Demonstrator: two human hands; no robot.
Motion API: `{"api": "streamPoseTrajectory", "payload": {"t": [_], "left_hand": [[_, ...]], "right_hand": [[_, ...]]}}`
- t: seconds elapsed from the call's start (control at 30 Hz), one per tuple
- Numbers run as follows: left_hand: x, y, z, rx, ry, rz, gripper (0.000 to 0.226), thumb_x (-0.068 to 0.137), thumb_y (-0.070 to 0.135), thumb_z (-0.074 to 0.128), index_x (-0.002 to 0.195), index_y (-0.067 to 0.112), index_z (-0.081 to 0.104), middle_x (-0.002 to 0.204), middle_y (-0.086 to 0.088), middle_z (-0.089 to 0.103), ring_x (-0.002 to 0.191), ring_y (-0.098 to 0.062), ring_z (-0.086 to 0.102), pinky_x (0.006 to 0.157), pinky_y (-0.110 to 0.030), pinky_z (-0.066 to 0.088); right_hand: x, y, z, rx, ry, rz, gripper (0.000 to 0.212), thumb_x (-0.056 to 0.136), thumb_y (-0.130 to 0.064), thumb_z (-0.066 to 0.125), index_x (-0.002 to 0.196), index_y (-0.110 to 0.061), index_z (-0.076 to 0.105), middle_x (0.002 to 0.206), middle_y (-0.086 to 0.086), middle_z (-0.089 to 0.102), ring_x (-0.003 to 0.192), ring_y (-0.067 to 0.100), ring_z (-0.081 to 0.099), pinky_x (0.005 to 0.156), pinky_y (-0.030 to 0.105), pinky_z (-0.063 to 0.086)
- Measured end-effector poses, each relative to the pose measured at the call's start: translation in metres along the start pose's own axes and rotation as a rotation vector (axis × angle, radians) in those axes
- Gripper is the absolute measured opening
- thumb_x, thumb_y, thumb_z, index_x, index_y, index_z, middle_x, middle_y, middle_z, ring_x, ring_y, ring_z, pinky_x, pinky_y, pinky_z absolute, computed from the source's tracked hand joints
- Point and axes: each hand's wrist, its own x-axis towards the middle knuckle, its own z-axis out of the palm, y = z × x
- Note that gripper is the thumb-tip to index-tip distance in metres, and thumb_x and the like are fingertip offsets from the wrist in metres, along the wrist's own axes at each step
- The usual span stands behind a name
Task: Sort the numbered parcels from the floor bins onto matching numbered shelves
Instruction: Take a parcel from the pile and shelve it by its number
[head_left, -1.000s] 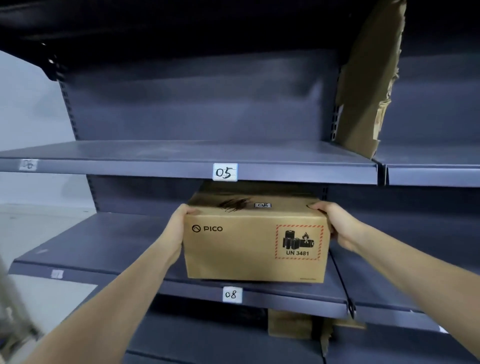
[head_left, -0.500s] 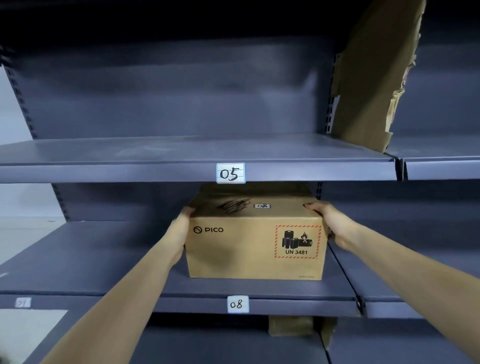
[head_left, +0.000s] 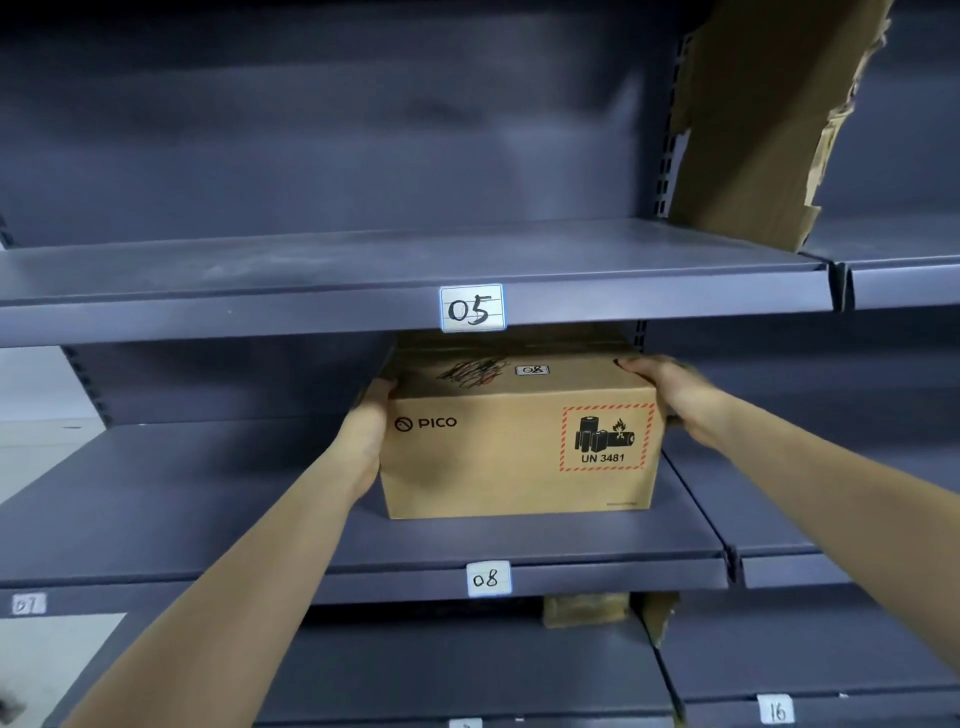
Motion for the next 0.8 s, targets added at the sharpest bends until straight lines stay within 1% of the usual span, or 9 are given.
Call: {"api": "streamPoseTrajectory", "payload": {"t": [0.07,0.13,0.23,0.27,0.37,0.43,0.5,0.63,0.8], "left_hand": [[0.002,0.000,-0.001,-0.007,0.003,-0.001,0.025,0.098,0.034,0.041,0.087,0.021,0.060,0.067,-0.001,0.067,0.069,-0.020,0.061,0.065,-0.030,0.048],[0.003,-0.001,-0.001,-0.014,-0.004,-0.002,0.025,0.098,0.034,0.041,0.086,0.022,0.059,0.067,-0.001,0.067,0.071,-0.021,0.061,0.068,-0.032,0.048],[0.002,-0.003,0.008,-0.026,-0.037,0.012,0.023,0.099,0.033,0.041,0.087,0.023,0.058,0.070,-0.001,0.067,0.074,-0.021,0.061,0.070,-0.033,0.048],[0.001,-0.004,0.012,-0.032,-0.047,0.006,0.022,0.099,0.032,0.042,0.088,0.023,0.058,0.069,0.000,0.067,0.074,-0.021,0.061,0.068,-0.032,0.048],[-0.003,-0.007,0.025,-0.050,-0.049,-0.038,0.020,0.097,0.033,0.044,0.100,0.019,0.058,0.065,0.001,0.067,0.067,-0.018,0.061,0.061,-0.029,0.048],[-0.003,-0.008,0.029,-0.049,-0.042,-0.049,0.027,0.096,0.035,0.045,0.113,0.018,0.056,0.074,-0.001,0.067,0.068,-0.018,0.062,0.058,-0.029,0.047],[-0.002,-0.008,0.029,-0.025,-0.027,-0.035,0.032,0.094,0.037,0.045,0.118,0.018,0.056,0.080,-0.002,0.066,0.070,-0.018,0.062,0.057,-0.028,0.046],[0.000,-0.009,0.028,0.004,-0.018,-0.010,0.028,0.092,0.037,0.044,0.109,0.020,0.059,0.088,-0.006,0.067,0.072,-0.020,0.062,0.059,-0.028,0.047],[-0.003,-0.009,0.028,-0.015,-0.005,0.001,0.020,0.094,0.033,0.042,0.091,0.022,0.058,0.077,-0.005,0.065,0.069,-0.021,0.060,0.060,-0.028,0.046]], "right_hand": [[0.000,0.001,0.000,0.006,-0.003,0.010,0.033,0.091,-0.046,0.056,0.118,-0.026,0.061,0.103,0.008,0.069,0.103,0.030,0.063,0.095,0.045,0.047],[-0.001,0.003,-0.002,0.018,-0.001,0.023,0.029,0.093,-0.043,0.055,0.117,-0.027,0.060,0.103,0.008,0.068,0.103,0.030,0.062,0.088,0.043,0.048],[-0.004,0.003,-0.011,0.034,0.028,0.034,0.023,0.095,-0.038,0.054,0.115,-0.027,0.059,0.090,0.005,0.067,0.089,0.026,0.063,0.071,0.034,0.048],[-0.004,0.004,-0.016,0.037,0.046,0.037,0.022,0.096,-0.038,0.054,0.114,-0.027,0.059,0.087,0.004,0.066,0.085,0.024,0.063,0.068,0.033,0.047],[-0.003,0.007,-0.026,0.038,0.086,0.055,0.023,0.095,-0.039,0.054,0.112,-0.026,0.060,0.081,0.003,0.066,0.078,0.022,0.061,0.070,0.033,0.046],[-0.002,0.007,-0.028,0.037,0.093,0.058,0.023,0.095,-0.040,0.053,0.111,-0.025,0.060,0.078,0.003,0.066,0.076,0.021,0.061,0.071,0.033,0.046],[-0.002,0.006,-0.027,0.034,0.094,0.049,0.023,0.095,-0.040,0.052,0.109,-0.023,0.059,0.076,0.003,0.065,0.074,0.021,0.061,0.070,0.033,0.046],[-0.003,0.008,-0.024,0.041,0.081,0.045,0.025,0.096,-0.041,0.050,0.110,-0.023,0.059,0.074,0.003,0.066,0.073,0.021,0.062,0.072,0.034,0.046],[-0.001,0.008,-0.023,0.054,0.071,0.046,0.027,0.095,-0.042,0.051,0.114,-0.024,0.059,0.078,0.004,0.067,0.078,0.022,0.064,0.077,0.036,0.047]]}}
